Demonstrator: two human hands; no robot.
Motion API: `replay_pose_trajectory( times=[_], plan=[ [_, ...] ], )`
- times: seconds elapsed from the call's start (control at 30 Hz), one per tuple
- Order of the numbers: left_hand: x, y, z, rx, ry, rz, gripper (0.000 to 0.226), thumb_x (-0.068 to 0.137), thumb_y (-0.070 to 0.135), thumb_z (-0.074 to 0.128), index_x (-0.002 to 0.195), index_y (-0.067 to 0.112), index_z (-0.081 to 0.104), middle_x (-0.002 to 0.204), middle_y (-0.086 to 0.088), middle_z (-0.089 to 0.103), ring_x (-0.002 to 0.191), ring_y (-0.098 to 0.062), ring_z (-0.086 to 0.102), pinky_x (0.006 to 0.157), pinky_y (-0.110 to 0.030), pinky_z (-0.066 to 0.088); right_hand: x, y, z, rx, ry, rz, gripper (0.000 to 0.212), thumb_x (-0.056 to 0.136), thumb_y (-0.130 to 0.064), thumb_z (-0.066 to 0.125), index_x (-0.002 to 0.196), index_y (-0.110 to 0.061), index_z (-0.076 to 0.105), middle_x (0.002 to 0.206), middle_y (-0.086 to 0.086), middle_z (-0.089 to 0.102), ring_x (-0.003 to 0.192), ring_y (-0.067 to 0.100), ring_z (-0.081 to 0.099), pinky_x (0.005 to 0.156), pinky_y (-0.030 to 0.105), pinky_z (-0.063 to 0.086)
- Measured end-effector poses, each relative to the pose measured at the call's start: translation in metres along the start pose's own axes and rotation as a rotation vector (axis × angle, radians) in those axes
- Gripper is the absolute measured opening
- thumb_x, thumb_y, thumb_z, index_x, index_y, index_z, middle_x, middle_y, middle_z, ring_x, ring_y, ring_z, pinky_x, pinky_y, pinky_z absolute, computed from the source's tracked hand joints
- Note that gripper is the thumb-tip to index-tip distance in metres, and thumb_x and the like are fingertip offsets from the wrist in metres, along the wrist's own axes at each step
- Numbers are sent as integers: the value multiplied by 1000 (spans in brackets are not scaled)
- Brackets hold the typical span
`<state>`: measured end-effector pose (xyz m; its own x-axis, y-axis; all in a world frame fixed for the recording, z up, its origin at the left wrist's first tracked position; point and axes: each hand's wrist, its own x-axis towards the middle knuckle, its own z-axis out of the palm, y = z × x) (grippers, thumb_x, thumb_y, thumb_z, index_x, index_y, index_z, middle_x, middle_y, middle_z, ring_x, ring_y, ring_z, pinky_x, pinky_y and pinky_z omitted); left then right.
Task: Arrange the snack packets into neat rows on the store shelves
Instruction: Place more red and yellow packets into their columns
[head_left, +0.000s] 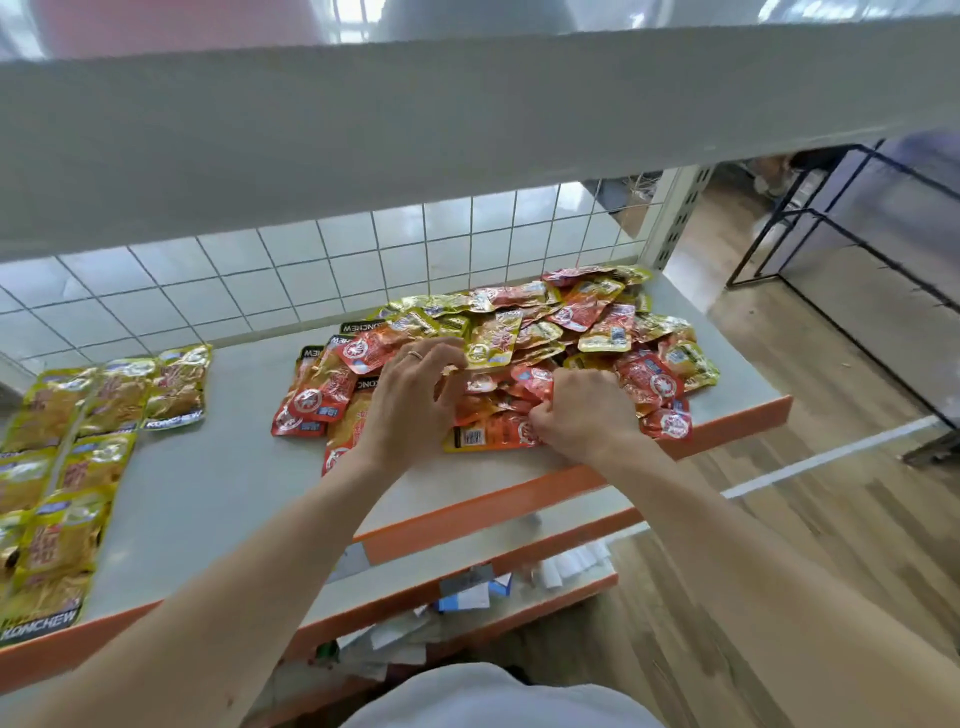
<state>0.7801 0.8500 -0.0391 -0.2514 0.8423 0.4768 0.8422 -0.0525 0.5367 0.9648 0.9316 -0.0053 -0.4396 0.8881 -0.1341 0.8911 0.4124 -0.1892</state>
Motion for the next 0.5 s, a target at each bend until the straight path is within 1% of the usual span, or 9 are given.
replay_pose_trajectory(
  times=[0.07,0.1,0.17,0.23,0.27,0.33,0.4,0.43,0.5],
  plan=[
    [4,14,-9,-203,74,-191,11,97,17,66,104,10,65,95,3,71,85,-5,64,76,-30,49,3,6,-6,13,33,-52,12,90,-21,50,93,-10,54,85,8,54,94,35,59,70,36,45],
    [5,21,-14,-333,94,-312,9,99,17,62,105,11,62,86,6,69,74,0,62,69,-28,50,5,10,-9,31,59,-66,13,90,-16,49,98,-8,57,85,10,56,91,35,61,67,36,43],
    [5,28,-22,-551,141,-497,6,102,16,57,106,11,58,81,4,67,66,-1,62,58,-23,52,9,22,-12,132,139,-80,21,90,-6,50,107,-3,61,87,14,63,83,35,62,64,33,39],
    [0,30,-27,-599,212,-590,7,103,16,55,107,11,58,82,-1,67,63,-3,63,53,-20,51,6,28,-14,289,237,-101,20,91,-1,53,108,1,64,77,9,61,69,26,57,57,24,37],
    [-4,29,-28,-606,233,-634,6,103,17,55,106,13,58,82,0,67,62,0,63,54,-19,51,3,30,-13,360,272,-112,19,92,0,54,108,2,64,71,5,58,64,22,55,51,16,33],
    [-15,27,-30,-688,232,-751,5,100,20,61,102,16,59,86,1,67,73,-1,66,60,-21,54,-6,28,-12,454,298,-134,19,93,-3,58,111,2,65,71,1,57,60,15,53,49,13,34],
    [-27,24,-33,-878,198,-878,26,85,24,75,106,17,61,99,-6,72,95,-19,71,79,-38,60,-11,21,-7,641,234,-151,12,93,-6,60,103,-7,66,76,-3,64,59,5,56,53,9,41],
    [-34,24,-36,-934,185,-912,39,76,22,79,111,15,61,106,-9,73,101,-26,71,86,-45,59,-13,16,-6,797,156,-146,10,93,-7,62,96,-16,65,82,-4,68,66,5,62,61,11,49],
    [-50,25,-43,-918,177,-930,51,70,17,82,115,11,60,110,-15,73,104,-31,71,90,-47,57,-15,2,-1,1082,-31,-106,16,93,-11,65,92,-27,65,91,-4,73,85,11,70,81,31,59]
  ],
)
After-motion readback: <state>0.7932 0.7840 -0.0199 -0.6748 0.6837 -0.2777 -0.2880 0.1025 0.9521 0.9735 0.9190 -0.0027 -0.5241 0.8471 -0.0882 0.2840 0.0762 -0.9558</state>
